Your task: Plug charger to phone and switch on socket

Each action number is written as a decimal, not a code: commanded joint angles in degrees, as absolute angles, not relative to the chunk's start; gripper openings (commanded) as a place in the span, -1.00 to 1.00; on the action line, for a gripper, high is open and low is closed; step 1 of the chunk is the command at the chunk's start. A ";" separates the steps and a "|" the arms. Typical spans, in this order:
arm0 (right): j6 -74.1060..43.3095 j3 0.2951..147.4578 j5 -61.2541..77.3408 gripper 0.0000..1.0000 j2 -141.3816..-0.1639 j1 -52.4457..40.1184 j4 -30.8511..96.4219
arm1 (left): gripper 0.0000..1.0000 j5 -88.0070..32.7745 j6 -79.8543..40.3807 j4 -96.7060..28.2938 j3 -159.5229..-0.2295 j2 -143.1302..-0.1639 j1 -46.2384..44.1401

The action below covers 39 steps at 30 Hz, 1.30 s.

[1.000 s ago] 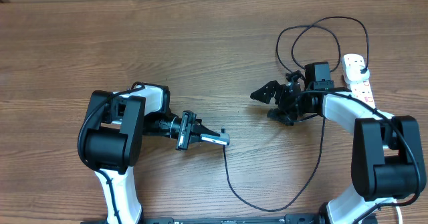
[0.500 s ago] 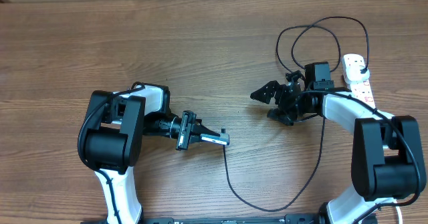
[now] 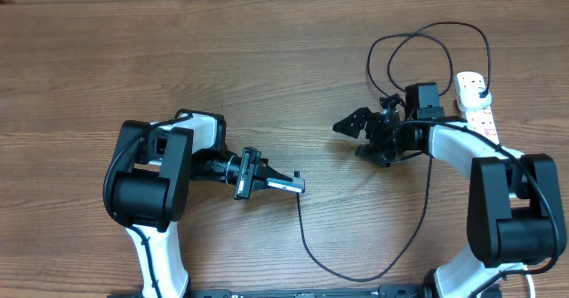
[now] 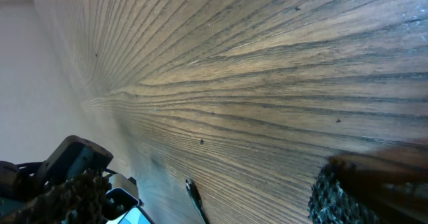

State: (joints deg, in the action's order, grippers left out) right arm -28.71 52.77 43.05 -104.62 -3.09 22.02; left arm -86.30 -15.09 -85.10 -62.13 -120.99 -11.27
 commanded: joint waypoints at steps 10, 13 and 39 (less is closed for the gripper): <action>-28.45 51.11 36.05 1.00 -106.52 -2.87 22.63 | -0.92 -87.11 -14.85 -58.06 -62.52 -119.79 -11.64; -28.42 51.11 36.05 1.00 -106.52 -2.87 22.63 | -0.92 -88.86 -17.72 -39.03 -62.52 -119.79 -11.60; -28.42 51.11 36.03 1.00 -106.52 -2.87 22.63 | -0.91 -79.55 -29.98 7.94 -62.50 -119.79 -6.68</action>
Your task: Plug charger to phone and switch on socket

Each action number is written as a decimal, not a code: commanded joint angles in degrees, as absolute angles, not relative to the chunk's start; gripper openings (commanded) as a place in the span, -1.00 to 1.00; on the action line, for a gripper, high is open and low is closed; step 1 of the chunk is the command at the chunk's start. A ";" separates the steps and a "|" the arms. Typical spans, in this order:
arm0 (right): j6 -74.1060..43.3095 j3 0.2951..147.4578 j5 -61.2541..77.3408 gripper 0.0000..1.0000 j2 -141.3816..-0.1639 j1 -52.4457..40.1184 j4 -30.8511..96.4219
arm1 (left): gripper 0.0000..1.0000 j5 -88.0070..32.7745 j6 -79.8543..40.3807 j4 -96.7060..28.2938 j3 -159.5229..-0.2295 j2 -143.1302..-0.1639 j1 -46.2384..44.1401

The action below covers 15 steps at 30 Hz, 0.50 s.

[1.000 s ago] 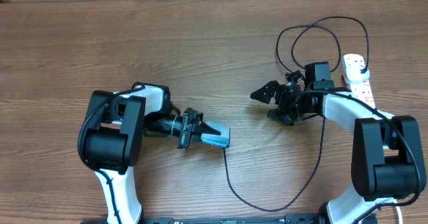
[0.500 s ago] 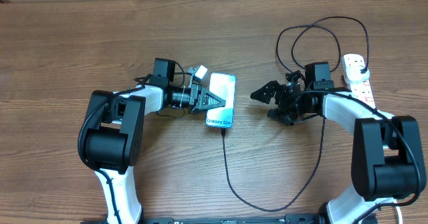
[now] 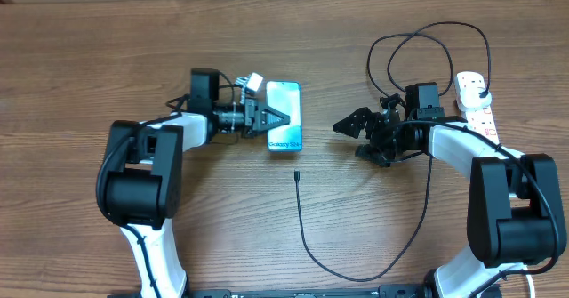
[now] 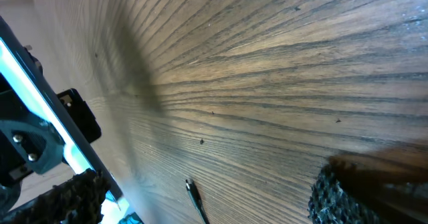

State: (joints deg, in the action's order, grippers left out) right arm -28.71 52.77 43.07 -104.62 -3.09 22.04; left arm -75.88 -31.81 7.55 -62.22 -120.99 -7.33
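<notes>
The phone (image 3: 286,111) lies screen up, far of the table's middle, its lit screen showing pale blue; in the right wrist view the phone (image 4: 50,114) fills the left edge. My left gripper (image 3: 275,118) is shut on its left side. The black charger cable's plug tip (image 3: 296,175) lies free on the wood in front of the phone, and the same plug tip (image 4: 192,189) shows between my right fingers' view. My right gripper (image 3: 349,139) stands open and empty, right of the phone. The white power strip (image 3: 477,102) lies at the far right.
The black cable (image 3: 356,271) runs from the plug tip in a wide curve toward the front, then back up under my right arm, and coils in loops (image 3: 427,40) behind it. A white adapter (image 3: 471,84) sits in the strip.
My left gripper was at the front middle holding the phone edge-on beside the cable tip. Now it holds the phone farther back, screen up. The cable tip and right arm have not moved.
</notes>
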 commanded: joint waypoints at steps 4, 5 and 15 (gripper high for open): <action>-28.45 51.11 36.03 1.00 -106.52 -2.87 22.63 | -0.91 -79.53 -29.54 7.97 -62.50 -119.79 -6.66; -28.45 51.11 36.07 1.00 -106.52 -2.87 22.63 | -0.91 -79.55 -29.54 7.94 -62.50 -119.79 -6.66; -27.07 51.07 41.15 1.00 -106.52 -3.25 23.97 | -0.91 -90.70 -41.21 7.16 -62.39 -119.66 -6.26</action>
State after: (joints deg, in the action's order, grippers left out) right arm -28.62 52.60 45.23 -104.62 -3.01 23.90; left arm -82.87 -34.13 7.73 -62.22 -120.99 -6.37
